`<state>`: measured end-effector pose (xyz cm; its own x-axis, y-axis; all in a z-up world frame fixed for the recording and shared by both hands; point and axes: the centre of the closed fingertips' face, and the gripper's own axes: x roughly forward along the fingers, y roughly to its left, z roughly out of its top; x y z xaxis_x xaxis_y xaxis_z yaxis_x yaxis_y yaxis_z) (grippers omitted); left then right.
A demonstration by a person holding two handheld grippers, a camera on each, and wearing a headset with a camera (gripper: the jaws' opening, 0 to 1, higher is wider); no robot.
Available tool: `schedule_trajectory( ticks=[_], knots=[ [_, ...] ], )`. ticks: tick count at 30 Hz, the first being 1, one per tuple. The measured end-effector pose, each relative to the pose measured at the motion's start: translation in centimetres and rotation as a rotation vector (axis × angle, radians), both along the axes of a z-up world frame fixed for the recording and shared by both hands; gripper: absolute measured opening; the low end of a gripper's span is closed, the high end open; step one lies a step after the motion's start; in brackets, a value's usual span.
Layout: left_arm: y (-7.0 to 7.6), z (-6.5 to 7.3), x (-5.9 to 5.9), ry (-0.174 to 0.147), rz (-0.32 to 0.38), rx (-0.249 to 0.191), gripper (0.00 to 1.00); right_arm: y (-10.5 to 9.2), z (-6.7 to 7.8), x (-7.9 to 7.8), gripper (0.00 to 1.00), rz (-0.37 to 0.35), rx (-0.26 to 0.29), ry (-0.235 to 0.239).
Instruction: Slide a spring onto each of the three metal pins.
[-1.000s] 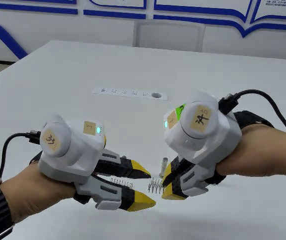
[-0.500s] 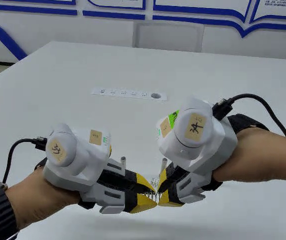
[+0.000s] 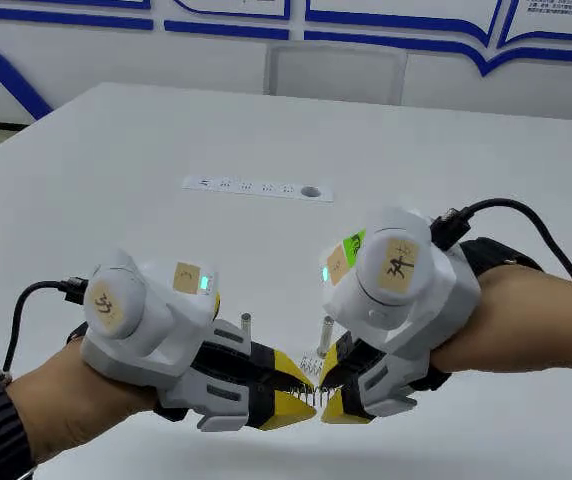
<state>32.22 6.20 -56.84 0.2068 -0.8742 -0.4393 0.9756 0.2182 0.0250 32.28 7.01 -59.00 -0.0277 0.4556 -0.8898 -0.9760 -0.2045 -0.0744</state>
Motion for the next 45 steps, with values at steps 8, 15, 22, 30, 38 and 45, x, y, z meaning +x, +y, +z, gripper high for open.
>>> schedule_trajectory(
  ticks=[8,15,22,30,38,45],
  knots=[
    [0.0,0.9,-0.1,-0.018,0.001,-0.014,0.1,-0.7,-0.5,0.1,0.16,-0.025,0.002,0.018],
    [0.2,0.8,0.0,-0.015,0.007,-0.015,0.1,-0.7,-0.2,0.1,0.13,-0.035,0.02,0.024],
    [0.4,0.2,0.1,-0.003,0.013,-0.001,0.1,-0.4,0.9,0.1,0.13,-0.042,0.047,0.022],
    [0.3,-0.1,0.1,0.006,0.017,0.006,0.1,0.2,2.3,0.0,0.12,-0.038,0.077,0.013],
    [0.2,-0.4,0.0,0.013,0.012,0.014,0.11,1.4,3.5,-0.6,0.12,-0.028,0.12,0.022],
    [-0.2,-0.4,-0.2,0.014,0.003,0.014,0.11,2.0,4.0,-1.0,0.12,-0.019,0.137,0.025]
  ],
)
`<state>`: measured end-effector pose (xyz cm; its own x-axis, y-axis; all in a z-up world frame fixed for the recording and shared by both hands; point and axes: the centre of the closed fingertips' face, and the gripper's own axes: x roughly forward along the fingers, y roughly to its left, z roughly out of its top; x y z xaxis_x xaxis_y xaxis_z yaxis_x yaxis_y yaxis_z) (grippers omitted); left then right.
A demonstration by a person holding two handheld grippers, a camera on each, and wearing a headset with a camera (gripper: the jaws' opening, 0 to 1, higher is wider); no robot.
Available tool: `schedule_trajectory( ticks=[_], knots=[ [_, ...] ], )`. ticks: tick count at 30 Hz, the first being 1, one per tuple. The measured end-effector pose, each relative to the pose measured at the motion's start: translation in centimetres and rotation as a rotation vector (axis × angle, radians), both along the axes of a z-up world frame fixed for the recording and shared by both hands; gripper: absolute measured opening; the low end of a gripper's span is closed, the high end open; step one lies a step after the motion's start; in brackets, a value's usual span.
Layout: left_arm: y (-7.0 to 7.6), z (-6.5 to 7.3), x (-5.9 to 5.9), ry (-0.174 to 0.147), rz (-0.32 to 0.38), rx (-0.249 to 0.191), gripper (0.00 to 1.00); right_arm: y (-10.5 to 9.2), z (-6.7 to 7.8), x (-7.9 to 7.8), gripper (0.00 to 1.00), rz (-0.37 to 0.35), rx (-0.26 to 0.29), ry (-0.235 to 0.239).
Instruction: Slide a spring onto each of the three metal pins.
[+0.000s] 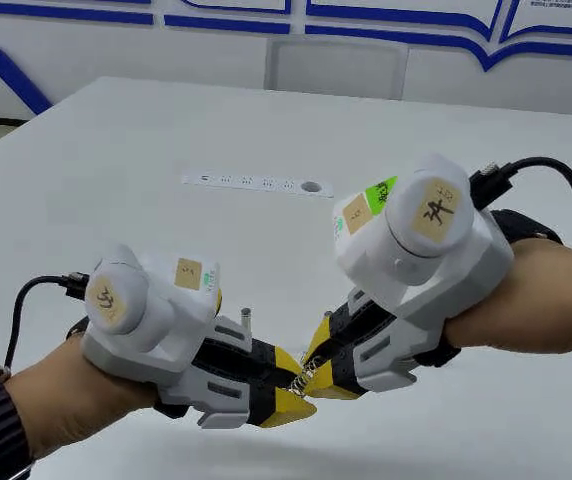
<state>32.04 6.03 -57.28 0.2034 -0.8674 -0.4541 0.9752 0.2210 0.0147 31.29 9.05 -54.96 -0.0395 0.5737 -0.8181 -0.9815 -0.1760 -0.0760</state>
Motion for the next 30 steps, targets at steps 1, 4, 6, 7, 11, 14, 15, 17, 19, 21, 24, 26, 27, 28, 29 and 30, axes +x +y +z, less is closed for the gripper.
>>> schedule_trajectory(
  ticks=[1,4,6,7,11,14,15,17,19,21,24,26,27,28,29,30],
  knots=[
    [-0.1,0.0,0.0,-0.001,-0.001,-0.001,0.11,0.1,0.1,0.0,0.12,0.001,0.002,0.001],
    [-0.3,0.0,0.0,-0.001,-0.004,-0.002,0.11,0.3,0.2,-0.1,0.12,0.005,0.002,-0.001],
    [-0.3,0.0,0.1,-0.004,-0.003,-0.001,0.11,0.2,0.1,-0.1,0.12,0.006,-0.002,-0.003],
    [-0.4,-0.1,0.1,-0.004,-0.001,-0.002,0.11,0.2,0.1,-0.1,0.12,0.006,-0.004,-0.004],
    [-0.4,-0.1,0.1,-0.001,0.009,-0.011,0.11,0.1,0.0,0.0,0.12,0.005,-0.011,-0.002],
    [-0.4,-0.2,0.1,0.007,0.018,-0.013,0.12,0.0,-0.1,0.1,0.12,0.004,-0.016,-0.001],
    [-0.4,-0.3,0.1,0.008,0.021,-0.013,0.12,-0.1,-0.1,0.1,0.12,0.003,-0.019,-0.002],
    [-0.4,-0.4,0.1,0.013,0.025,-0.013,0.14,-0.2,-0.2,0.2,0.12,0.002,-0.024,-0.004],
    [-0.2,-0.4,0.1,0.016,0.031,-0.013,0.15,-0.4,-0.2,0.4,0.12,-0.002,-0.033,-0.008],
    [0.1,-0.3,0.2,0.023,0.041,-0.016,0.17,-0.8,-0.3,0.8,0.12,-0.009,-0.044,-0.015],
    [0.5,-0.1,0.2,0.024,0.053,-0.022,0.19,-1.4,-0.1,1.4,0.12,-0.021,-0.053,-0.021],
    [0.8,0.0,0.3,0.025,0.063,-0.025,0.19,-1.9,-0.1,1.8,0.12,-0.031,-0.061,-0.025],
    [1.1,0.1,0.4,0.026,0.071,-0.029,0.2,-2.2,-0.1,2.1,0.12,-0.037,-0.066,-0.027],
    [1.2,0.1,0.5,0.026,0.076,-0.031,0.21,-2.4,-0.1,2.2,0.12,-0.041,-0.067,-0.028],
    [1.4,0.1,0.5,0.027,0.08,-0.032,0.21,-2.6,-0.2,2.3,0.12,-0.046,-0.07,-0.028],
    [1.6,0.2,0.5,0.027,0.086,-0.034,0.22,-2.8,-0.2,2.5,0.12,-0.052,-0.075,-0.029]
  ],
)
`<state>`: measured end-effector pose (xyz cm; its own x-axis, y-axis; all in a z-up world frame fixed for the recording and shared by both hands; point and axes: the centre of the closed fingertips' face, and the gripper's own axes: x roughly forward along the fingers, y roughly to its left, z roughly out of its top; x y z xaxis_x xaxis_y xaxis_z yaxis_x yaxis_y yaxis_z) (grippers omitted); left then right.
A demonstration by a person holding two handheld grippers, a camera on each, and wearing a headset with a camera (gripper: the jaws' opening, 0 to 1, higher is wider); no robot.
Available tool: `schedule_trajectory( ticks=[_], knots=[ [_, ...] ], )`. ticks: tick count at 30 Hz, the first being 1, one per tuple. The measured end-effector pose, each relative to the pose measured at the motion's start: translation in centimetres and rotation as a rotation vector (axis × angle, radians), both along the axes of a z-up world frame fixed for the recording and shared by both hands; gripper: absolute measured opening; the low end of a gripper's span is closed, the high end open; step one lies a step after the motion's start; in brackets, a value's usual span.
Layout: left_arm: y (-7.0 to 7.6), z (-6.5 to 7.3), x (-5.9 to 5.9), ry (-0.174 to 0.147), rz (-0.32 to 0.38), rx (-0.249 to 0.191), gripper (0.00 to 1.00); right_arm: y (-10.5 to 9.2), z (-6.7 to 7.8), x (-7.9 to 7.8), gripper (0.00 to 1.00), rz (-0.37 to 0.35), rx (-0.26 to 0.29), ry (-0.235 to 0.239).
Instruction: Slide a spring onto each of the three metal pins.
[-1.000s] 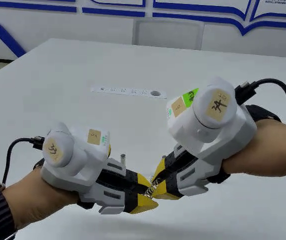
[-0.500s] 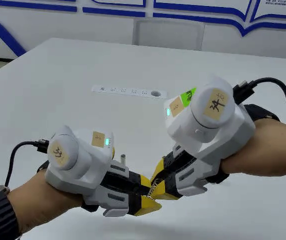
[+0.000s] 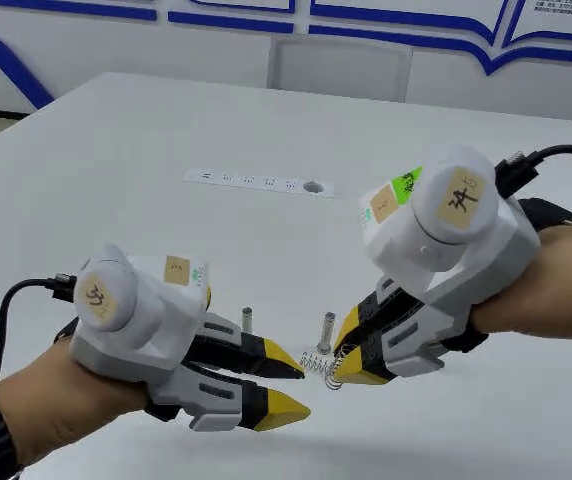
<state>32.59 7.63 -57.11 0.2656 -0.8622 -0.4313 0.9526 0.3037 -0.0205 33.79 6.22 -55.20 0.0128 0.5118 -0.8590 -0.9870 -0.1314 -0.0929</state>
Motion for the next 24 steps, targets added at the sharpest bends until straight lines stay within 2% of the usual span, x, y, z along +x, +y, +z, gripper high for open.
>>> schedule_trajectory(
  ticks=[11,17,24],
  knots=[
    [2.5,0.0,0.4,0.016,0.089,-0.01,0.32,-1.8,-0.3,1.4,0.12,-0.05,-0.022,-0.008],
    [3.9,0.5,0.6,0.014,0.151,-0.03,0.39,-3.1,-0.2,2.5,0.12,-0.084,-0.034,-0.014],
    [4.9,1.0,0.7,0.012,0.207,-0.06,0.46,-4.6,0.1,3.8,0.12,-0.121,-0.05,-0.03]
  ],
)
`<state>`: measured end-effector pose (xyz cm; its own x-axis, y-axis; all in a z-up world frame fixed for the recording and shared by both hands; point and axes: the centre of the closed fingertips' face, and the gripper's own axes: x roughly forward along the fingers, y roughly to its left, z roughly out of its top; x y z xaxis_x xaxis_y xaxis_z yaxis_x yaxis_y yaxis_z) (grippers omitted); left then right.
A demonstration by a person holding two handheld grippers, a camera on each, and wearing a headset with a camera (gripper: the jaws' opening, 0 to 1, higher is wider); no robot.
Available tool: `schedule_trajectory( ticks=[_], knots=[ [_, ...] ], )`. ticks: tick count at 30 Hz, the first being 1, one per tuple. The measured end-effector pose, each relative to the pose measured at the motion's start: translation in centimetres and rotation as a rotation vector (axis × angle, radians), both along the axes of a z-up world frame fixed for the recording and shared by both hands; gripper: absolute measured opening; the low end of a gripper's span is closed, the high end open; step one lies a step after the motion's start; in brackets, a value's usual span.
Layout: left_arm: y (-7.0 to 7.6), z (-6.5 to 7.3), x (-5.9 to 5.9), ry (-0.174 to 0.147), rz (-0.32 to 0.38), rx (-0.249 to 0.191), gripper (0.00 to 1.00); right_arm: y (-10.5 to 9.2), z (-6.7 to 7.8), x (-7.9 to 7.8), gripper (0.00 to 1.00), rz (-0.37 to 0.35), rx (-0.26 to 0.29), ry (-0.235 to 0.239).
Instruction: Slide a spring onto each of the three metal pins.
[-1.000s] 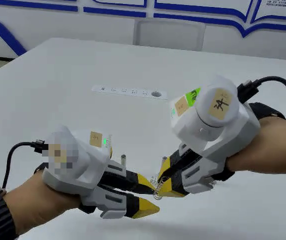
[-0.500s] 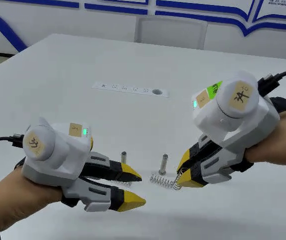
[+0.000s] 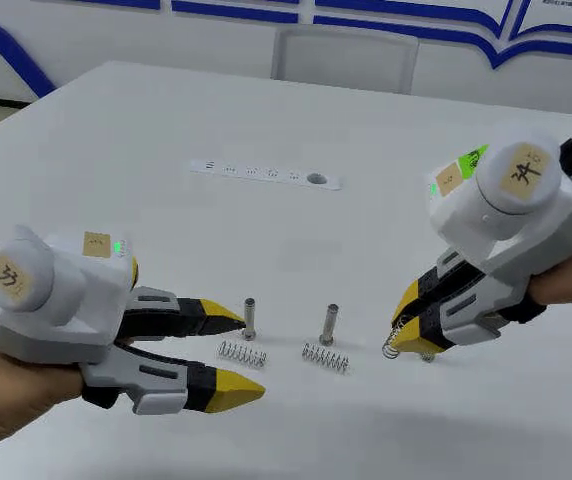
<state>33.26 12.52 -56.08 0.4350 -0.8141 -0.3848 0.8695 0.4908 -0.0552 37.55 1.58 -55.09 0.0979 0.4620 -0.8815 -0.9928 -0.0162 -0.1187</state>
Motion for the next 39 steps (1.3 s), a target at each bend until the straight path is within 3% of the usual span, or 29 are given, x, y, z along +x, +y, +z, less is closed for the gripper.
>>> schedule_trajectory(
  ticks=[16,22,39],
  knots=[
    [0.9,-0.2,-0.6,0.02,0.073,-0.035,0.55,-4.0,1.5,4.5,0.12,-0.117,-0.035,-0.05],
    [1.0,-0.3,-0.5,0.022,0.085,-0.04,0.56,-5.4,0.2,5.9,0.12,-0.155,-0.075,-0.041],
    [0.9,-0.6,-0.7,0.033,0.083,-0.035,0.57,-5.4,-2.5,7.0,0.12,-0.187,-0.095,0.019]
  ],
)
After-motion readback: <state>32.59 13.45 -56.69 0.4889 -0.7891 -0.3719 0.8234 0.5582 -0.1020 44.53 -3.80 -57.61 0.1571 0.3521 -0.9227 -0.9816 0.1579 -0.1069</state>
